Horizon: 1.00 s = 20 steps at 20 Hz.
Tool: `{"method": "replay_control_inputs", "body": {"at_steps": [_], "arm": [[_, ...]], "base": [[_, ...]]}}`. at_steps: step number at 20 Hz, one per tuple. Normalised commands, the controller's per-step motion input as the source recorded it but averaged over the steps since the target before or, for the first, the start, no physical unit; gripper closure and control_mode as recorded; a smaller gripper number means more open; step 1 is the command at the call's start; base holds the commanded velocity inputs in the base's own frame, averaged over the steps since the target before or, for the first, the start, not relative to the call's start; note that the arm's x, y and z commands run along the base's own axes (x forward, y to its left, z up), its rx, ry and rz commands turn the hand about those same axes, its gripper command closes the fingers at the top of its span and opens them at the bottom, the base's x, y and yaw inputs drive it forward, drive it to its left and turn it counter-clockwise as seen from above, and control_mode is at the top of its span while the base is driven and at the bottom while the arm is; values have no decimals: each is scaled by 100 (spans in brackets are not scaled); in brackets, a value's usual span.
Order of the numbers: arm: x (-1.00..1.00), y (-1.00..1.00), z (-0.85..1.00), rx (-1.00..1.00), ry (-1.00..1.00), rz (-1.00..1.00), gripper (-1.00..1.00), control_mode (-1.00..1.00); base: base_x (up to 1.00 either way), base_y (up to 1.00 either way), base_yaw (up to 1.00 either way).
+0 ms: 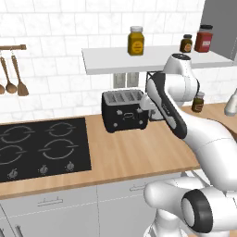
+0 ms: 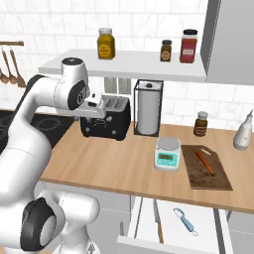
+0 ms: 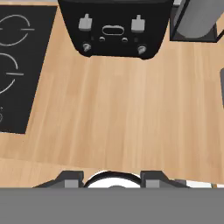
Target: Place the appropriate cutting tool for cutting the carrot skin on the cutting board.
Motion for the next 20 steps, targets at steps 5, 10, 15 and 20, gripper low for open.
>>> {"method": "replay_control_inputs", "body": {"at_steps": [5,10,15,20], "arm": [[-8,-47,-2,0,-1,0,-100,-100],[-57,-100,-16,0,-2,0,-100,-100],[-74,-100,-7,1,1,0,-100,-100],[-84,-94,-4,15,12,-6,-100,-100]], "base": [[0,0,0],[0,0,0],[0,0,0],[0,0,0]]}}
